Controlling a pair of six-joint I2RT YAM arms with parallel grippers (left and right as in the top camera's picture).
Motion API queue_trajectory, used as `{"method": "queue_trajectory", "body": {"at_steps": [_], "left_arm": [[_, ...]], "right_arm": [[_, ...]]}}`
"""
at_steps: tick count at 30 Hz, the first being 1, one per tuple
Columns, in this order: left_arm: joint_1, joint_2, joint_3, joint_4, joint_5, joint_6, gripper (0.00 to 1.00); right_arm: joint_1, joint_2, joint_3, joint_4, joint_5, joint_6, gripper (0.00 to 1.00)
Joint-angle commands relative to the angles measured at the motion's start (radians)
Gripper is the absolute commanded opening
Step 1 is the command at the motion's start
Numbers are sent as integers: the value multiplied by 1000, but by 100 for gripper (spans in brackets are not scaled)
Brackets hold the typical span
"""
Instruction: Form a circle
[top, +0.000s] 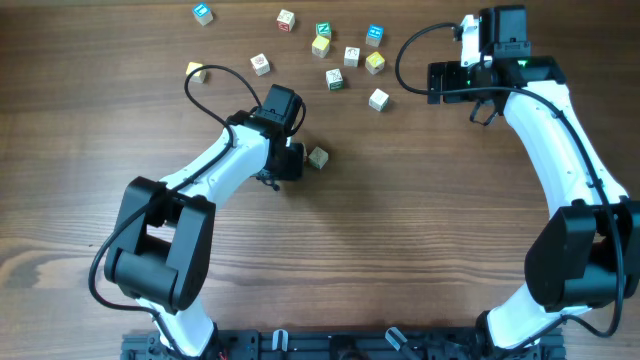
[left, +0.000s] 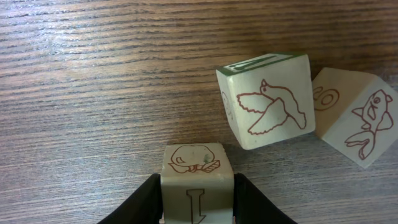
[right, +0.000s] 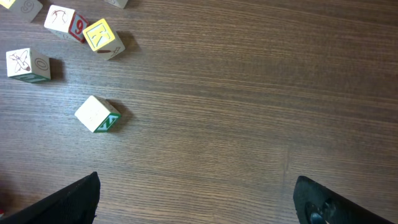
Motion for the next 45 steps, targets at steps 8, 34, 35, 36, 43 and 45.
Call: {"method": "queue_trajectory", "body": {"at_steps": [8, 34, 35, 36, 43, 45], "left_arm": [[-3, 10, -8, 7, -1, 96, 36], [-5, 10, -8, 26, -5, 177, 41], [-6, 10, -8, 26, -5, 177, 42], [-5, 10, -8, 25, -5, 177, 42], [-5, 10, -8, 26, -5, 177, 36], [-5, 10, -8, 26, -5, 177, 35]], "right_arm": [[0, -4, 1, 2, 3, 14, 100], [0, -4, 1, 2, 3, 14, 100], [0, -4, 1, 2, 3, 14, 100], [0, -4, 1, 2, 3, 14, 100], [0, -4, 1, 2, 3, 14, 100], [0, -4, 1, 2, 3, 14, 100]]}}
